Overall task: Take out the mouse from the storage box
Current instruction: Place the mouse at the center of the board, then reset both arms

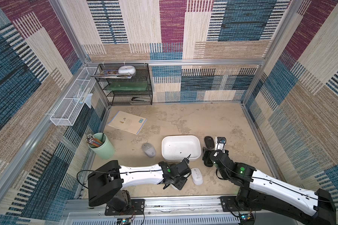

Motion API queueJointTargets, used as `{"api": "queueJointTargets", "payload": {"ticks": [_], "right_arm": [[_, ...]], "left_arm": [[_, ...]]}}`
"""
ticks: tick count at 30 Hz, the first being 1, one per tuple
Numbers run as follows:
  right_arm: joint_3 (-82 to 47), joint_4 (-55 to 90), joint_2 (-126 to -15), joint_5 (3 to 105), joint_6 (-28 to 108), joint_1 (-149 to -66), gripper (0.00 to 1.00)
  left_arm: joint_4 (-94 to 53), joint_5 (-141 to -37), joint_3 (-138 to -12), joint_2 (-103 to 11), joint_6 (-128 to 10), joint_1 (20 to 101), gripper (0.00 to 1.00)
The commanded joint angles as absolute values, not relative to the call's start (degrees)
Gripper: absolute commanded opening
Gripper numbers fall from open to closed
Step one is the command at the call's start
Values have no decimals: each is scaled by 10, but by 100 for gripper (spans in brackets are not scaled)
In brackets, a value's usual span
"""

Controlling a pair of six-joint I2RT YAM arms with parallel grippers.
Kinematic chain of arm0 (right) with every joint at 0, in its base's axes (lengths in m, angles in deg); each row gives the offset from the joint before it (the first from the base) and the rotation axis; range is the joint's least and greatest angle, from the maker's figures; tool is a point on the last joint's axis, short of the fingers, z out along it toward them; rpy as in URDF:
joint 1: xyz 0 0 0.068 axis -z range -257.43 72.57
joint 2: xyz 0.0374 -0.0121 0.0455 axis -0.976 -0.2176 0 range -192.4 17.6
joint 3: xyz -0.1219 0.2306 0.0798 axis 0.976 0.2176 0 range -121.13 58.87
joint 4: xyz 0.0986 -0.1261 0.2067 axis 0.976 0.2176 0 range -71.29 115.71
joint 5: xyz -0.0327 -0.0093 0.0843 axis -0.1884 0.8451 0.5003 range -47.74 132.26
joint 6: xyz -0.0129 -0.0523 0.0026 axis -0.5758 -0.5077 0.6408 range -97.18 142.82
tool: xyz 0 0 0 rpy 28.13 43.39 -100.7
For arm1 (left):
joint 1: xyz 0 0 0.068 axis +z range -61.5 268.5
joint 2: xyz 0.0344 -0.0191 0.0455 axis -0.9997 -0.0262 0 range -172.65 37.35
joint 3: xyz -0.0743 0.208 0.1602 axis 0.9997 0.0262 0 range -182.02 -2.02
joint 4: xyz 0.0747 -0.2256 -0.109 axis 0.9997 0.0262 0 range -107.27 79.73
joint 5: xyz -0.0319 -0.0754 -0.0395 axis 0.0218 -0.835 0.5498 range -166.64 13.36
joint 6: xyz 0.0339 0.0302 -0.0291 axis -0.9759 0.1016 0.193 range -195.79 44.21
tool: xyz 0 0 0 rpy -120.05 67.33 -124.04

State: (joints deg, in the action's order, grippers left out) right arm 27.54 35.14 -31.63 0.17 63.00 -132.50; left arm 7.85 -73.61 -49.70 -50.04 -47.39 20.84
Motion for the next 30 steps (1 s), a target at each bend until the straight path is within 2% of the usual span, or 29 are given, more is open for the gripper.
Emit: {"api": "queueJointTargets", "payload": {"ticks": [1,5,12,16,19,26,30], "right_arm": [[277,344,-317,0,635,-1325,89],[276,344,-316,0,633,-1323,89],[276,347,-313,-3,629,-1320,89],[276,338,-312,-2,608,-1319,92],[268,341,-321,-3,602,-1315,93],[263,343,-334,-17,607,-1313,96],[276,310,-336,-20,588,-1312,100]], "left_arm": [[63,-732,-499,-501,-479,208,73],[68,-732,-504,-490,-484,209,82],[66,-722,-499,-428,-478,223,90],[76,-695,-502,-357,-484,240,100],[74,-686,-508,-291,-505,261,100],[48,-536,-499,-218,-545,292,100],[-34,-442,-459,-209,-576,319,100]]}}
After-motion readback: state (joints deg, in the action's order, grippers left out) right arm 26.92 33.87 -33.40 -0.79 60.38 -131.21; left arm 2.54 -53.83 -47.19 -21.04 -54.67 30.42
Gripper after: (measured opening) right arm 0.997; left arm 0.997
